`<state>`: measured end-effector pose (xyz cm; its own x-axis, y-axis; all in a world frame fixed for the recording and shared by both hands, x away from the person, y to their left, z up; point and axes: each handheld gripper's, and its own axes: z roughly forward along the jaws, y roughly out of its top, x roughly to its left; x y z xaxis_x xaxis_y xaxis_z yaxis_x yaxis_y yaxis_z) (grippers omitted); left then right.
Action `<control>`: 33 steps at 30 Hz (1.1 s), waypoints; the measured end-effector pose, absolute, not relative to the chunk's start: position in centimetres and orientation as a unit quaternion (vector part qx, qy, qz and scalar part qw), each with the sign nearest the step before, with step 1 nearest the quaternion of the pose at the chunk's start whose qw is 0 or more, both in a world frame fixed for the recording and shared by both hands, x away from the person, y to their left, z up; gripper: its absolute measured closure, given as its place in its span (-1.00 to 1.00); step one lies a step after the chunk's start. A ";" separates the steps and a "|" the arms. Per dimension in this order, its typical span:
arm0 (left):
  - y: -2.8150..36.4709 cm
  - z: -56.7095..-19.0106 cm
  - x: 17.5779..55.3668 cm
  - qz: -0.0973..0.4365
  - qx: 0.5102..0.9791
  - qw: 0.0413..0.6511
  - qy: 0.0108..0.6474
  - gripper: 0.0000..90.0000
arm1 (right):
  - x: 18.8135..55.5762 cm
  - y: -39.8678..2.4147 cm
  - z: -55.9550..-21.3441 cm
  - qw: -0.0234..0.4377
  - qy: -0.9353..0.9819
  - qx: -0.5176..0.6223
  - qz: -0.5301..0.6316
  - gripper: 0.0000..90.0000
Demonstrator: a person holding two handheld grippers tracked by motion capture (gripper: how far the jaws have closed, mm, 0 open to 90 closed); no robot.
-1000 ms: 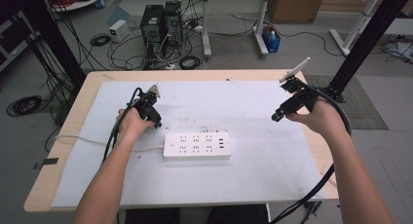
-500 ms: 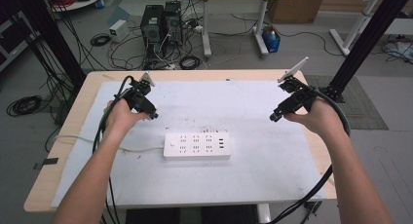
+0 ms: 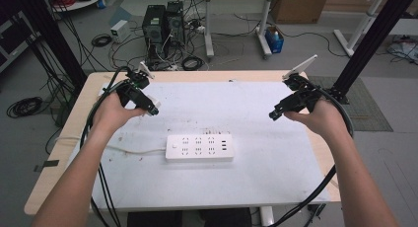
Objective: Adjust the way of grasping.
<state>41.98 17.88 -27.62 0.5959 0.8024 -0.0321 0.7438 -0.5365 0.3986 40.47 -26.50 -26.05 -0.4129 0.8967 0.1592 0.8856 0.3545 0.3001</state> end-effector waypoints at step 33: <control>2.8 -27.7 37.2 0.102 0.905 0.406 0.073 -0.05 | 40.4 -19.5 -26.3 -0.228 0.749 0.508 0.359 -0.41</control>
<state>37.22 2.77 -27.65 0.9688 0.2145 0.1245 0.0495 -0.6591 0.7505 40.41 -19.54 -26.26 -0.3796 0.5968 0.7069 0.9249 0.2252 0.3065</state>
